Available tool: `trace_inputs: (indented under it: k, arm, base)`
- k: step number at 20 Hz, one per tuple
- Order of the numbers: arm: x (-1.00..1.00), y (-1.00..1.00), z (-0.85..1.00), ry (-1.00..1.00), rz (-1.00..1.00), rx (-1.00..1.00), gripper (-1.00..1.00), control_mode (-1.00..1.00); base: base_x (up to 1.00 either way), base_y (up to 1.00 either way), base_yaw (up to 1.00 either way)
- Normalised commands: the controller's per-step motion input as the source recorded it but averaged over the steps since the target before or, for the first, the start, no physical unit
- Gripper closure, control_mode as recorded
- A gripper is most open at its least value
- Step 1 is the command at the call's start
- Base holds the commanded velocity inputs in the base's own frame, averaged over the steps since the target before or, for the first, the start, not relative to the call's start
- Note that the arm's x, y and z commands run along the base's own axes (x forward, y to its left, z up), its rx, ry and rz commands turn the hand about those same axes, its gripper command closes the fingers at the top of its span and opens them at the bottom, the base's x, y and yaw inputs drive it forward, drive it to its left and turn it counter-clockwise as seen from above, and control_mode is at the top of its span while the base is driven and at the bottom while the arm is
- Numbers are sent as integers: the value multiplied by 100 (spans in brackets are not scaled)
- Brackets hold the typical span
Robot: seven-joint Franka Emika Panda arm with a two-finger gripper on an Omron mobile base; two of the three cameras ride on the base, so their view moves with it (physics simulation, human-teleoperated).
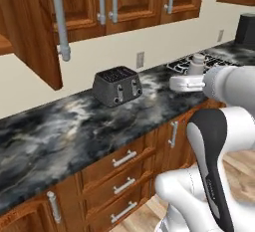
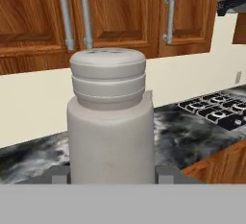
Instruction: Move the condiment bottle and shaker from the cabinet to the dining counter.
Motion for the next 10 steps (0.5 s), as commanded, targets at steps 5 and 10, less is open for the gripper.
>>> trace_inputs:
  k: [5, 10]
  arm:
    - [0, 0, 0, 0, 0, 0, 100, 100]
    - [0, 0, 0, 0, 0, 0, 100, 100]
  base:
    - [40, -81, -40]
    - [68, -51, -43]
